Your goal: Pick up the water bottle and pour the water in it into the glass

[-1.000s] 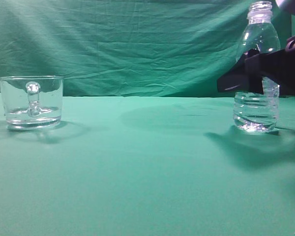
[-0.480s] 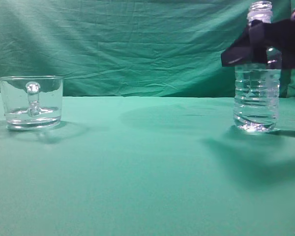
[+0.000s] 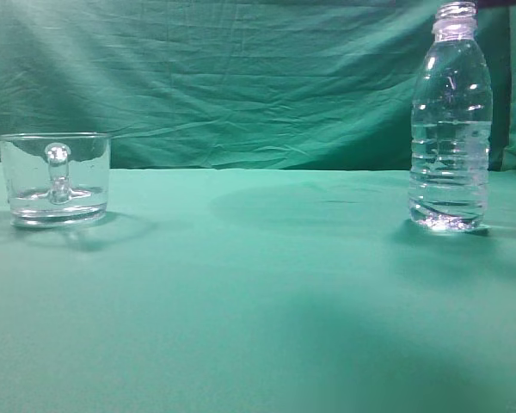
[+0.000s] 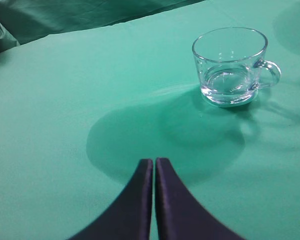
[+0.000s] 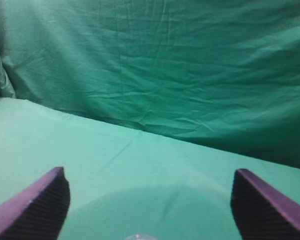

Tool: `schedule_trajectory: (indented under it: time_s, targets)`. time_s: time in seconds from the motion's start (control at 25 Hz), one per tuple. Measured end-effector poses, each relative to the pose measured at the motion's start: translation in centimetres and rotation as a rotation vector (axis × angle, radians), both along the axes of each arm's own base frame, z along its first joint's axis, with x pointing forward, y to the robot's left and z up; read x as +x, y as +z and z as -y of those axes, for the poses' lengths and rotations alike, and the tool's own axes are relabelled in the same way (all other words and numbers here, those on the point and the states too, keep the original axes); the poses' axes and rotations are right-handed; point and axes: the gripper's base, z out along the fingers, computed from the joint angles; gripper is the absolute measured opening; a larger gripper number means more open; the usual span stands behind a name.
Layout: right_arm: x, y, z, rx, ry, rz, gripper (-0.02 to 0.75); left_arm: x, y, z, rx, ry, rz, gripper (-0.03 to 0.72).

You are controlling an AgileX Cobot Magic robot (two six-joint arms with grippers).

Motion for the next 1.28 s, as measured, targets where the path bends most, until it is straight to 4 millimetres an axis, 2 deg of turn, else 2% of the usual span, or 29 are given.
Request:
schedule_trajectory:
  time_s: [0.12, 0.24, 0.32, 0.48, 0.68, 0.92, 1.08, 1.28]
  targets:
    - [-1.0, 2.1, 0.3, -0.015, -0.014, 0.042, 0.503, 0.0, 0.0, 0.0, 0.0, 0.0, 0.0, 0.0]
    - [-2.5, 4.3, 0.7, -0.043, -0.037, 0.078, 0.307, 0.0, 0.0, 0.0, 0.0, 0.0, 0.0, 0.0]
    - [-3.7, 5.6, 1.1, -0.086, -0.052, 0.086, 0.139, 0.0, 0.0, 0.0, 0.0, 0.0, 0.0, 0.0]
    - [-6.6, 7.9, 1.9, -0.139, -0.09, 0.087, 0.0, 0.0, 0.0, 0.0, 0.0, 0.0, 0.0, 0.0]
    - [-10.3, 9.7, 3.5, -0.117, -0.207, 0.032, 0.0, 0.0, 0.0, 0.0, 0.0, 0.0, 0.0, 0.0]
    - [-14.9, 11.6, 5.4, -0.021, -0.334, 0.074, 0.0, 0.0, 0.0, 0.0, 0.0, 0.0, 0.0, 0.0]
    - [-16.3, 12.1, 5.9, 0.024, -0.369, 0.094, 0.0, 0.0, 0.0, 0.0, 0.0, 0.0, 0.0, 0.0]
    - [-17.6, 12.6, 6.1, 0.197, -0.369, 0.097, 0.0, 0.0, 0.0, 0.0, 0.0, 0.0, 0.0, 0.0]
